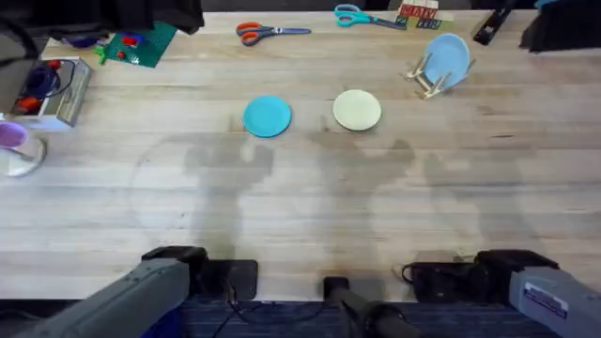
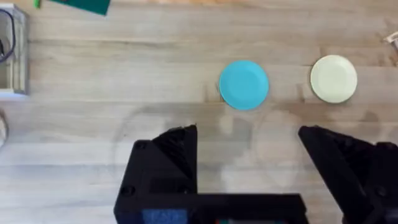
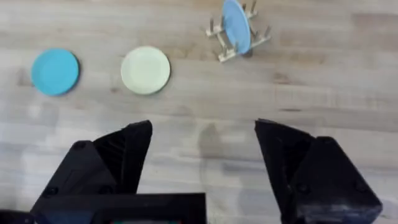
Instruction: Pick up the plates from the table one by one and place each into a slot on the dish rack.
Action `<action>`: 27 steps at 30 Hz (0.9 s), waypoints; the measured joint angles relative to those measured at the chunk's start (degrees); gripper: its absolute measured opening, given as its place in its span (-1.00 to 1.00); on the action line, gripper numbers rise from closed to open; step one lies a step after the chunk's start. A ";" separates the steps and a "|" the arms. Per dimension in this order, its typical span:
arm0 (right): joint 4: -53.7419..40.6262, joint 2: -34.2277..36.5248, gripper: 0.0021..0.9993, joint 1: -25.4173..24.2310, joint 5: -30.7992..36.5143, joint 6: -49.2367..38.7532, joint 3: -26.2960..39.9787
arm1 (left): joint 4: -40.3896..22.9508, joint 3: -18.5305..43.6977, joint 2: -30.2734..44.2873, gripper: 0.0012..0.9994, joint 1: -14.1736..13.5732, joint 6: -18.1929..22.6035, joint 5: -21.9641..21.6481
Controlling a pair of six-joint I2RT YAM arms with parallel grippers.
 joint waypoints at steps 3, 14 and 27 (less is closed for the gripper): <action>-1.45 2.34 0.99 0.00 0.01 0.00 0.06 | -1.63 1.98 3.34 0.99 0.00 -0.02 0.16; -1.78 5.03 0.99 0.00 0.02 0.00 0.06 | -1.99 2.35 8.25 0.98 0.00 -0.03 1.20; -1.74 5.03 0.99 0.00 0.02 0.00 0.06 | -7.20 2.35 8.27 -0.92 0.00 -0.24 3.76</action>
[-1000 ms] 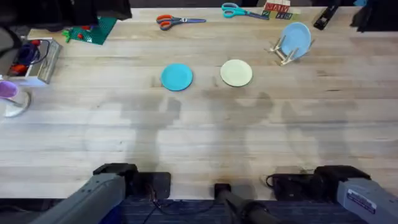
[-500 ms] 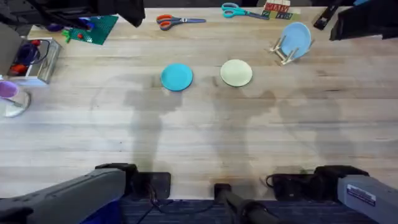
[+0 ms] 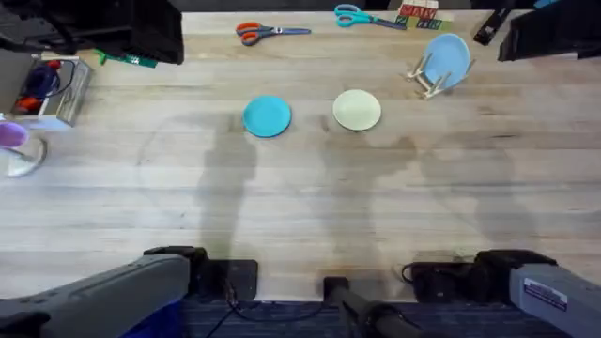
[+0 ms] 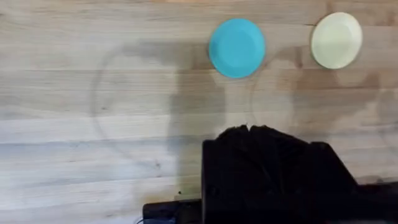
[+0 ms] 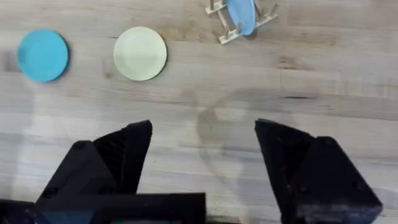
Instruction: Pick up the plates from the table one by one and place each into a slot on the dish rack.
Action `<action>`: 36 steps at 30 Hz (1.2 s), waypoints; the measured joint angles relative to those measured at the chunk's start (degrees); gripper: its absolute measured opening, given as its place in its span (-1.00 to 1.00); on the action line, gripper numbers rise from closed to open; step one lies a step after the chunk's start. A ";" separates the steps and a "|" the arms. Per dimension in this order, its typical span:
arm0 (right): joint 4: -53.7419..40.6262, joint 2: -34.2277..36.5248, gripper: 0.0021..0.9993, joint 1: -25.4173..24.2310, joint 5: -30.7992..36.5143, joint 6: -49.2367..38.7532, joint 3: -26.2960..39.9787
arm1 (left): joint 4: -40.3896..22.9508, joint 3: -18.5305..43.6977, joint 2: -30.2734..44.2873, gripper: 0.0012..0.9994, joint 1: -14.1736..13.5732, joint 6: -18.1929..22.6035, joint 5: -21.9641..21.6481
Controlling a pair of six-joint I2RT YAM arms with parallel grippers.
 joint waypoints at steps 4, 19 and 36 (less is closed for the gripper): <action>0.00 0.00 0.99 0.00 0.00 0.00 0.00 | 0.96 0.00 0.00 -0.92 0.00 0.03 4.74; 0.00 0.00 0.99 0.00 -0.01 0.00 0.00 | 17.13 -16.14 0.00 -0.92 0.00 2.64 31.54; 0.00 0.00 0.99 0.00 0.00 0.00 0.00 | 31.88 -26.71 5.23 -0.92 -6.55 -0.48 39.44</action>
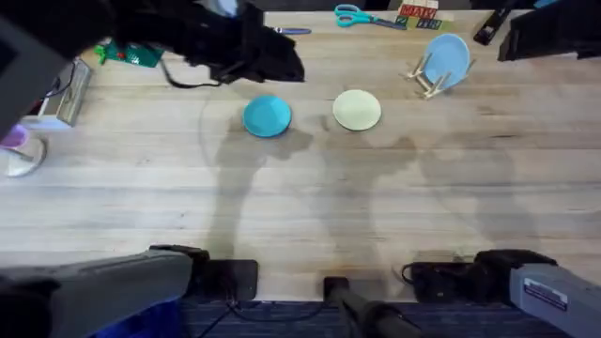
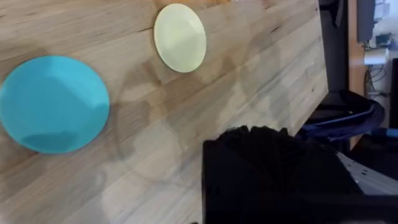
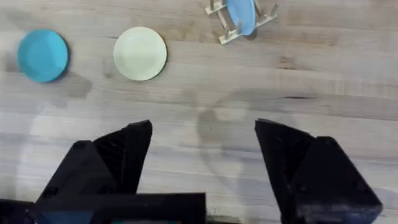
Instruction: Pick up the plates from the table one by one and place each into a slot on the dish rack.
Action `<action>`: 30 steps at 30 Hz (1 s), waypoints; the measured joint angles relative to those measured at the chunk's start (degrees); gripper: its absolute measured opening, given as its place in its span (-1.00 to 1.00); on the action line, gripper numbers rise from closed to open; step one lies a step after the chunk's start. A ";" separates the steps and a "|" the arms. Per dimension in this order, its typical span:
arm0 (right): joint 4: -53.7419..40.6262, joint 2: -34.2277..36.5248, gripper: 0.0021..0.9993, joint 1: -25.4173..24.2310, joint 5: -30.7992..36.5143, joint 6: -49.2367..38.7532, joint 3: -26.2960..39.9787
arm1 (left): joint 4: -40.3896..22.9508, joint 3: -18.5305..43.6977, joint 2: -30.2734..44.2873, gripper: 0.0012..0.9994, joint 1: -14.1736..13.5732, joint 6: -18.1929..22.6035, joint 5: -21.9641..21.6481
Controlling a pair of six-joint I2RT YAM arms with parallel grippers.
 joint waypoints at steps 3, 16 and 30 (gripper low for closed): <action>0.00 0.00 0.99 0.00 -0.01 0.00 0.00 | 2.11 0.00 2.84 -0.92 -2.18 -1.07 0.03; 0.00 0.00 0.99 0.00 0.00 0.00 0.00 | 8.71 0.00 16.56 -0.92 -7.30 -2.86 0.09; 0.00 0.00 0.99 0.00 0.00 0.00 0.00 | 20.74 -0.11 24.21 -0.92 -10.39 -11.35 -0.22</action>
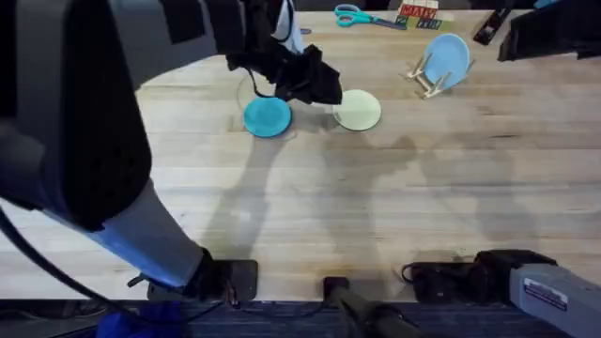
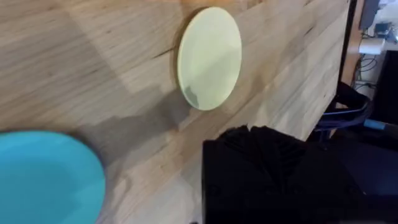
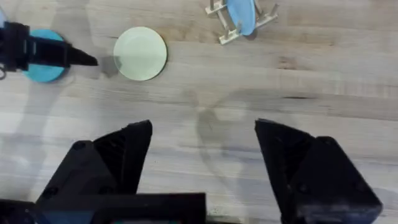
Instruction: Pick up the plates from the table one by one and place each into a slot on the dish rack.
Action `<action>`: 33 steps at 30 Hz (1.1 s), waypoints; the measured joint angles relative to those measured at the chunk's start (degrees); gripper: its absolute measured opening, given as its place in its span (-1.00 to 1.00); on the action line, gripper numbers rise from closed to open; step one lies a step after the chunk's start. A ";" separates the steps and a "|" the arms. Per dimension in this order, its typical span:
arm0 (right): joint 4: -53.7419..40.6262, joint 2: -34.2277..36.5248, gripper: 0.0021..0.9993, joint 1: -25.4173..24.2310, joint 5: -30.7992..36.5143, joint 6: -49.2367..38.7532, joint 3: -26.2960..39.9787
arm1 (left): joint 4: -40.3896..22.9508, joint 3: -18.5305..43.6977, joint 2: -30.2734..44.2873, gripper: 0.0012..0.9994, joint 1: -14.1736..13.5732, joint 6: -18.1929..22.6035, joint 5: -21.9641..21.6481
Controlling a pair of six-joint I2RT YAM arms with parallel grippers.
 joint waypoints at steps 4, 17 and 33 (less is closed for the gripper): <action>0.00 0.00 0.99 0.00 0.00 0.00 0.00 | 3.94 0.00 0.80 -0.92 -1.43 -2.98 -0.64; 0.00 0.00 0.99 0.00 -0.02 0.00 0.00 | 7.33 0.00 2.71 -0.92 -1.80 -7.22 -1.80; 0.00 0.00 0.99 0.00 -0.02 0.00 0.00 | 9.25 0.00 2.87 -0.92 -1.82 -7.65 -3.04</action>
